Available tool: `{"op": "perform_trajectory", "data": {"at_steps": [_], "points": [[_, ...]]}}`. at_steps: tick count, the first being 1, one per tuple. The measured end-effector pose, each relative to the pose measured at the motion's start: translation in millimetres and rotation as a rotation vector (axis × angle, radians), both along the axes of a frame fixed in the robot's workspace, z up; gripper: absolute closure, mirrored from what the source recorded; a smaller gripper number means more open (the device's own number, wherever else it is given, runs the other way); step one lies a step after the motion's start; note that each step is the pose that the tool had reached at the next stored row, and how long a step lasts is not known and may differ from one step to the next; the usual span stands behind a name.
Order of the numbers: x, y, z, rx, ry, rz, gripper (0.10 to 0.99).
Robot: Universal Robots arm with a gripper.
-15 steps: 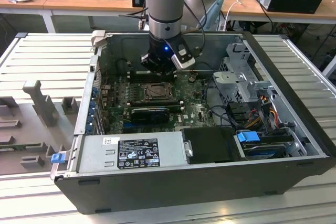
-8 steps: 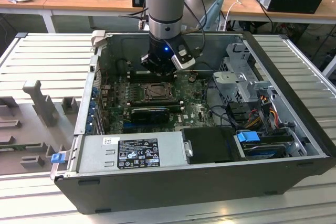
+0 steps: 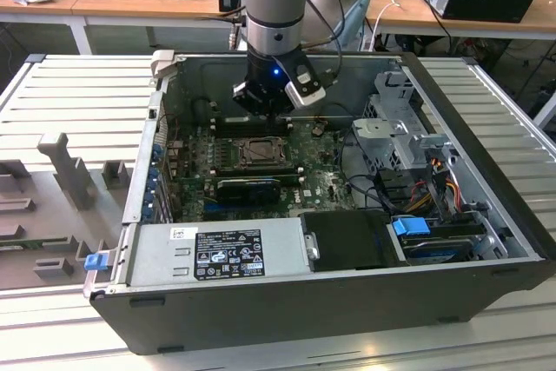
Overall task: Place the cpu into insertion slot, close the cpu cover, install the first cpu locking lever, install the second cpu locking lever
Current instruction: 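Install the second cpu locking lever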
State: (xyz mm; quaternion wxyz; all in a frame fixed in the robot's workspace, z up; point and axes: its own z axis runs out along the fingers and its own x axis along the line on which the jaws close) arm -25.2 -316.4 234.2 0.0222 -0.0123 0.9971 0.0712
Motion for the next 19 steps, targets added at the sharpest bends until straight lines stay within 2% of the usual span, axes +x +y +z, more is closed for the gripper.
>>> {"op": "perform_trajectory", "data": {"at_steps": [2, 5, 9, 11, 12, 16, 19], "points": [[0.0, -5.6, 0.0, 0.000, 0.0001, 0.000, 0.980], [0.0, -20.3, -0.1, 0.000, 0.0013, 0.000, 0.980], [0.5, -25.9, -0.2, 0.000, 0.0376, 0.000, 0.980], [0.5, -28.8, -0.2, 0.000, 0.0428, 0.000, 0.980], [0.5, -36.0, -0.3, 0.002, 0.0434, 0.000, 0.980], [0.6, -53.2, -0.3, 0.004, 0.0437, 0.000, 0.980], [0.6, -60.5, -0.3, 0.004, 0.0448, 0.000, 0.980]]}}
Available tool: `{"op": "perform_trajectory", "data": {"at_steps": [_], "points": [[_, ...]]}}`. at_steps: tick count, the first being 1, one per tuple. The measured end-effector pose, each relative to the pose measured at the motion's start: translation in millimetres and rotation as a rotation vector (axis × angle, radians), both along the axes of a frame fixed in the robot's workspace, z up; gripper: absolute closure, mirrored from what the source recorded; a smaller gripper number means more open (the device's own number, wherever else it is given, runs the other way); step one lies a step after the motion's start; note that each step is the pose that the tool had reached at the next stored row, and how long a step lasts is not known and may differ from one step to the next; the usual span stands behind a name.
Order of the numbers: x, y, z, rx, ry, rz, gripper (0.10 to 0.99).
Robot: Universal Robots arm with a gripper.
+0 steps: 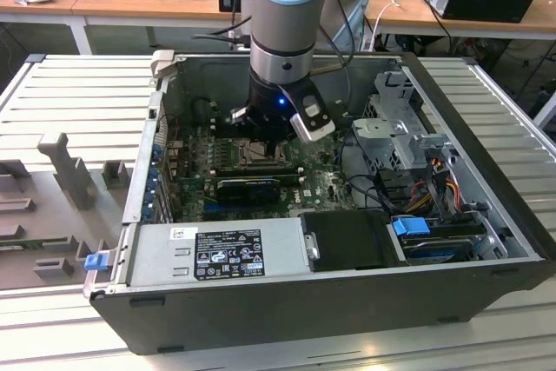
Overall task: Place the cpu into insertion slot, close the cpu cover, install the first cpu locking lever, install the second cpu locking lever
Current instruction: 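Install the second cpu locking lever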
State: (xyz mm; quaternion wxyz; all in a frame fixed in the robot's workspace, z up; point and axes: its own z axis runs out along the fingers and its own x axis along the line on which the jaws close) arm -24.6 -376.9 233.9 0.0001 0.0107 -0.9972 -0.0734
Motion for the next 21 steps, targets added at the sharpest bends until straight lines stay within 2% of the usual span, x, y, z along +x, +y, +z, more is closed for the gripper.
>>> {"op": "perform_trajectory", "data": {"at_steps": [1, 2, 3, 4, 5, 7, 11, 12, 14, 19, 21], "points": [[0.0, -2.6, 0.0, 0.000, 0.0002, 0.001, 0.980], [-0.8, -3.7, -0.1, 0.006, 0.0003, 0.007, 0.980], [-3.2, -4.8, -0.3, 0.019, 0.0002, 0.014, 0.980], [-4.3, -6.1, -0.3, 0.022, 0.0003, 0.017, 0.980], [-5.5, -7.7, -0.4, 0.023, 0.0003, 0.019, 0.980], [-18.5, -10.4, -2.0, 0.024, 0.0004, 0.029, 0.980], [-22.0, -10.4, -12.2, 0.024, 0.0007, 0.054, 0.980], [-23.5, -10.7, -13.6, 0.031, 0.0007, 0.056, 0.980], [-30.7, -14.0, -15.0, 0.054, 0.0000, 0.059, 0.980], [-47.1, -19.5, -17.2, 0.077, -0.0005, 0.064, 0.980], [-50.2, -19.7, -19.0, 0.082, -0.0008, 0.065, 0.980]]}}
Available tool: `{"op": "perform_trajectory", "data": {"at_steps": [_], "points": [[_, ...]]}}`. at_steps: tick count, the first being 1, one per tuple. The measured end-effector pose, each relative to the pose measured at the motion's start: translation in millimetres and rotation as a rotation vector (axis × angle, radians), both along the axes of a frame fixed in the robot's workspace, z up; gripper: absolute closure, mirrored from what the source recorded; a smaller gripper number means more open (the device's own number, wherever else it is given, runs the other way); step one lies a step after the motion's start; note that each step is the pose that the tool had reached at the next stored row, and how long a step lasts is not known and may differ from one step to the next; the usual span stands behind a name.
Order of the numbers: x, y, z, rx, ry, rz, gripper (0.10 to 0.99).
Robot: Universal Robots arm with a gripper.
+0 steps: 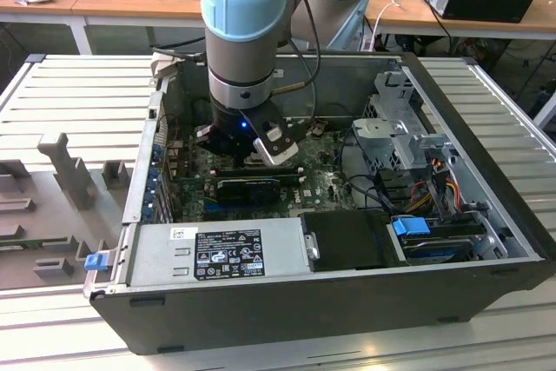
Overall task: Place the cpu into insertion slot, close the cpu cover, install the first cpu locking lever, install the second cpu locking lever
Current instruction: 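Install the second cpu locking lever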
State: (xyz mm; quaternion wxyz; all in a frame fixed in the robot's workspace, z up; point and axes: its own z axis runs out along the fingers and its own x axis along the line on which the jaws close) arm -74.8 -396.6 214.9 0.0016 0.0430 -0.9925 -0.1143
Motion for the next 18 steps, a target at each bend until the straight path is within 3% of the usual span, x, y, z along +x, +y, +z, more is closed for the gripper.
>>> {"op": "perform_trajectory", "data": {"at_steps": [8, 10, 12, 14, 18], "points": [[-2.4, -0.1, -11.9, 0.019, 0.0002, 0.000, 0.980], [-3.0, -0.2, -14.1, 0.029, 0.0004, 0.000, 0.980], [-3.6, -0.1, -15.3, 0.051, 0.0001, 0.000, 0.980], [-3.9, 0.0, -16.7, 0.063, 0.0002, 0.000, 0.980], [-5.1, -0.1, -20.9, 0.073, 0.0004, 0.000, 0.980]]}}
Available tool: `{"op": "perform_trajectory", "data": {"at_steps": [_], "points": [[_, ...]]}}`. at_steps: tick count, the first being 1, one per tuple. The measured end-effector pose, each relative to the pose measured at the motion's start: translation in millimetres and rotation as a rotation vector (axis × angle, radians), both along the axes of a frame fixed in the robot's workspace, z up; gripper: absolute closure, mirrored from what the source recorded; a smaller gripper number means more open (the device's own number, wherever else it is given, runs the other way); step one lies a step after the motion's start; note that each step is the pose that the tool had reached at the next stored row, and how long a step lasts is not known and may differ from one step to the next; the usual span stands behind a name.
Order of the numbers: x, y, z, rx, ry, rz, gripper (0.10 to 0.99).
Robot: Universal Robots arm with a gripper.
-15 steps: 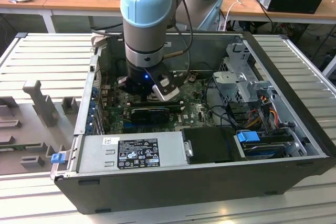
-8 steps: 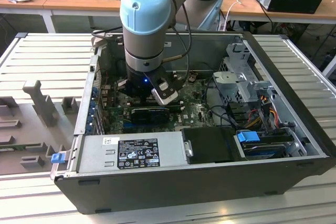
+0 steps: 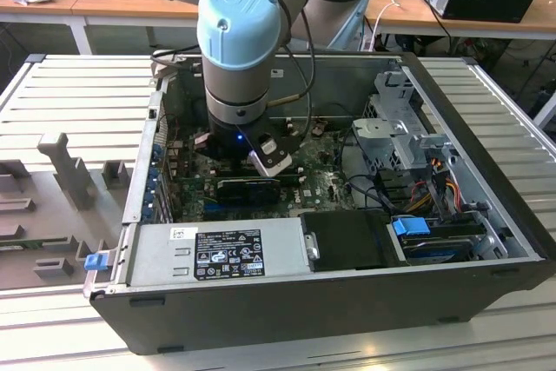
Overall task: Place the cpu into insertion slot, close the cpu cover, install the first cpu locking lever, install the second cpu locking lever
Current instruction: 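Install the second cpu locking lever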
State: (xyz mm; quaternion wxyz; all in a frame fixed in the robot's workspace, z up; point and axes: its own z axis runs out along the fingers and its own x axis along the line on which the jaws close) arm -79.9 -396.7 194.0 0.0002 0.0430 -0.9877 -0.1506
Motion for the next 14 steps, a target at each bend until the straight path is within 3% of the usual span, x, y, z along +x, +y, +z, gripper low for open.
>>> {"op": "perform_trajectory", "data": {"at_steps": [4, 9, 14], "points": [[-0.9, 0.1, 7.9, 0.000, -0.0002, 0.000, 0.980], [-1.0, 0.1, 35.2, 0.000, -0.0002, 0.000, 0.980], [-0.9, 0.1, 40.7, 0.001, -0.0003, 0.000, 0.980]]}}
